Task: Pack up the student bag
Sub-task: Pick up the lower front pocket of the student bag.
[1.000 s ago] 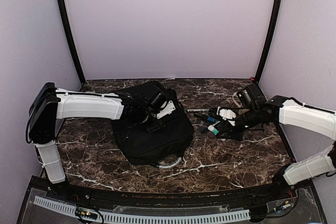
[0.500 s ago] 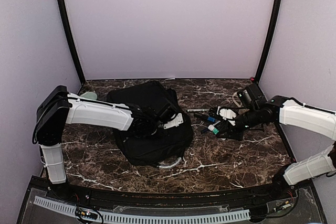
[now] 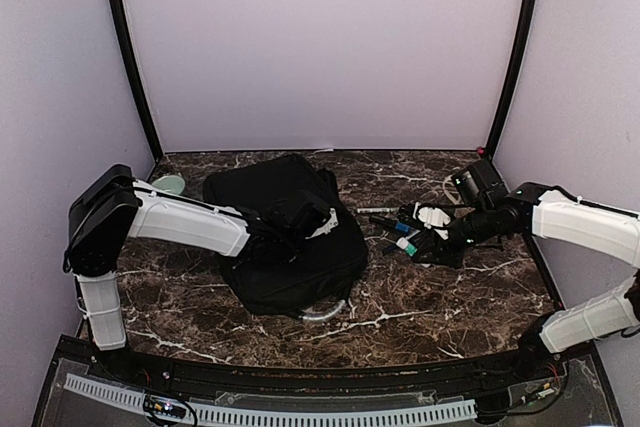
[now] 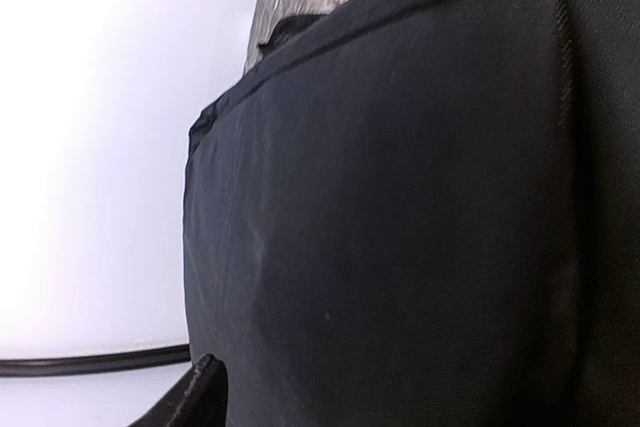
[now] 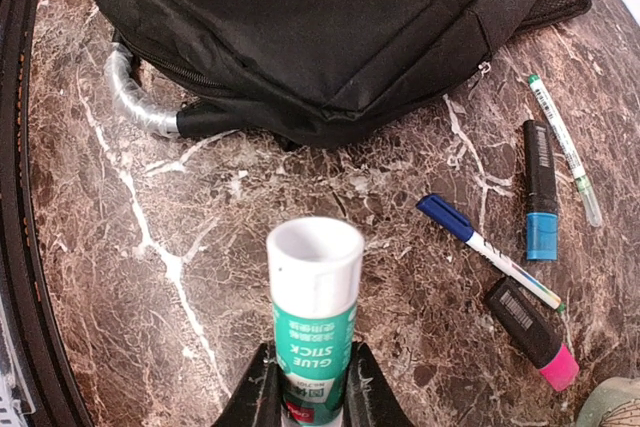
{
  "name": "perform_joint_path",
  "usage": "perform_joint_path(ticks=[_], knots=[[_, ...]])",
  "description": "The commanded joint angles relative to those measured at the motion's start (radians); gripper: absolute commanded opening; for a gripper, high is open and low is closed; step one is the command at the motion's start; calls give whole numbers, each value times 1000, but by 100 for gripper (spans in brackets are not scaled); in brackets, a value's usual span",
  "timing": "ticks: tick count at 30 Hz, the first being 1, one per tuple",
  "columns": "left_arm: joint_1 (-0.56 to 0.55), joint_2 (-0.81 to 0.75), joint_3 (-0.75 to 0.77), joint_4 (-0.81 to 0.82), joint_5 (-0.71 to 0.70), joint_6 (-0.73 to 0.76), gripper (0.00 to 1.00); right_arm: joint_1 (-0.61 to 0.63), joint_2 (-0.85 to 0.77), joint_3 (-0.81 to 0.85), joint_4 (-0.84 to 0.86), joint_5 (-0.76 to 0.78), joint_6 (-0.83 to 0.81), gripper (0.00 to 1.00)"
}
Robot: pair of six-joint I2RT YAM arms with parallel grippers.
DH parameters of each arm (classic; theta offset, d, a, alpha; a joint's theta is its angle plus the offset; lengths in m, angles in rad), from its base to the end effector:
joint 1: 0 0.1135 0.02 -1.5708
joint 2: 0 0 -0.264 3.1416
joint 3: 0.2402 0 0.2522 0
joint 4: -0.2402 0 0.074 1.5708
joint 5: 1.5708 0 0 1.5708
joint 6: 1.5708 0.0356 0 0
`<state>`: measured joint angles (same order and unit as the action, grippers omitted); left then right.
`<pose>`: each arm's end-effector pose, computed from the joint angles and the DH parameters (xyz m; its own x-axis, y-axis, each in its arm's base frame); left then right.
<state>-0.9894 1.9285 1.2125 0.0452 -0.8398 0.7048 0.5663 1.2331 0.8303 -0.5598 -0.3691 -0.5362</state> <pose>0.2491 -0.3308 0.1845 -0.1061 0.9490 -0.2969 0.4022 0.3140 0.8600 0.1979 0.1410 0.2338 -0.2509 -0.7241 -0.6425 -0.9335 0.3566 -0.0374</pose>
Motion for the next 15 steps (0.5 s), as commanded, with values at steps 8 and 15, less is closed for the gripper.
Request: perform_joint_path(ticks=[8,15], knots=[[115,-278,-74,-122,31,-123,33,-4,6,37,14,-21,14,16],[121,-305,35,-251,252,-241,0,74,91,327,-133,8,-14,16]])
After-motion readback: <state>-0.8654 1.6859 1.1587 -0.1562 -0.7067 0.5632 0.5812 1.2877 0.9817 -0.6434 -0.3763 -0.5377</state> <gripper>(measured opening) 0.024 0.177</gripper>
